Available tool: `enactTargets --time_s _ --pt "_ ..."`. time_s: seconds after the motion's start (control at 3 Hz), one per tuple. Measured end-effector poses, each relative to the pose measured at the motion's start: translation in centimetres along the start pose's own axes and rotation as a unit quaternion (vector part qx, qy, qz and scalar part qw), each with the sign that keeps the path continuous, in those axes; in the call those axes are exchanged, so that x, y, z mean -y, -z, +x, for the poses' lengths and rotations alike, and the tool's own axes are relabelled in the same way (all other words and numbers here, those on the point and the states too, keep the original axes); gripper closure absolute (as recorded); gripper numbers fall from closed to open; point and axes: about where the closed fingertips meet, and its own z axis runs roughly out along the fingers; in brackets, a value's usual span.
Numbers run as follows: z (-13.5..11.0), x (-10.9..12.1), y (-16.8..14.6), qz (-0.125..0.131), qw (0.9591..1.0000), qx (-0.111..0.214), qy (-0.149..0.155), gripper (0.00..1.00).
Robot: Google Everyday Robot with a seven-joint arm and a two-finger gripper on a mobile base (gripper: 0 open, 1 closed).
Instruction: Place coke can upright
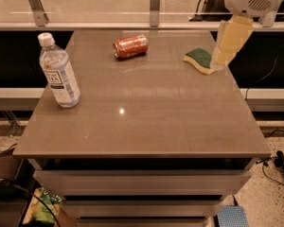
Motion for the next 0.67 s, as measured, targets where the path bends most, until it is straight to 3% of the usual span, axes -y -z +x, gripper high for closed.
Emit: enactTargets --time_s 0.67 --pt "-3.2 3.7 -4.1 -0.027 0.9990 0.007 0.035 0.00"
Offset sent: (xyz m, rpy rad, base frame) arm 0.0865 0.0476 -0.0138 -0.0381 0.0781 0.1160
